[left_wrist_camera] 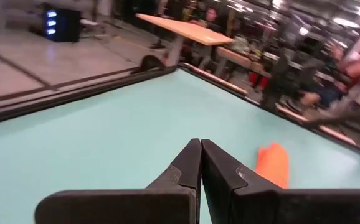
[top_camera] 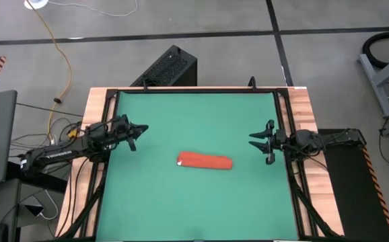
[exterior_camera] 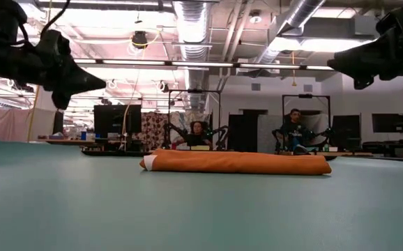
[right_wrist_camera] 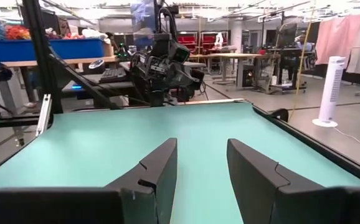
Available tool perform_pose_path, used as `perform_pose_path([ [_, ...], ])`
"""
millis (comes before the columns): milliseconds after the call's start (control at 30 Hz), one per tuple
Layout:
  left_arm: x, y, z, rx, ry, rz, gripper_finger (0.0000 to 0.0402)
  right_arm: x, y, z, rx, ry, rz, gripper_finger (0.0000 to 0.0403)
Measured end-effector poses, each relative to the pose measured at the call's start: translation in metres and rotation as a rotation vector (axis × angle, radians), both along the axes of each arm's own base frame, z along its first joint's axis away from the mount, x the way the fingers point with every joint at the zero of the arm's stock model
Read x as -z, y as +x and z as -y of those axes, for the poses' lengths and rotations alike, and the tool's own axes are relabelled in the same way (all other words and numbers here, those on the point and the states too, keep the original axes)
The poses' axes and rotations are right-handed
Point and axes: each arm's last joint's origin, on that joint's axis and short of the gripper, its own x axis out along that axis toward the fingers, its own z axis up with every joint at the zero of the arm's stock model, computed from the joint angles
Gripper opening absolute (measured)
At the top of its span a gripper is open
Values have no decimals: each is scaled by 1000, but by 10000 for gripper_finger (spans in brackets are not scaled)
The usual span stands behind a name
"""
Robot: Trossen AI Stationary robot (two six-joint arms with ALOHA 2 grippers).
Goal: Roll towel
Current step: Return to Home Position
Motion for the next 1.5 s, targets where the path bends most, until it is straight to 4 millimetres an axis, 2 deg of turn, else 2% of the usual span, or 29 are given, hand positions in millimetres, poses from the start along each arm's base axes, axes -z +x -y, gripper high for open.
perform_pose_path([
  [167, 2, 0, 1, -31, -17, -11, 0, 0, 0, 2, 23, 0, -2, 162],
  [500, 0, 4, 17, 186, -7, 1, 0, 1, 0, 3, 34, -1, -2, 162],
  [667, 1, 5, 25, 174, 16, -6, 0, 1, 0, 3, 33, -4, -4, 162],
  [867, -1, 6, 33, 249, 41, 6, 0, 1, 0, 3, 32, -4, -4, 162],
  [1033, -1, 6, 34, 257, 41, 4, 0, 1, 0, 3, 26, -5, -5, 162],
  [1200, 7, 5, 34, 260, 29, -72, 0, 1, 0, 3, 26, -5, -5, 162],
  [1500, 7, 6, 34, 268, 13, -71, 0, 1, 0, 3, 26, -4, -6, 162],
])
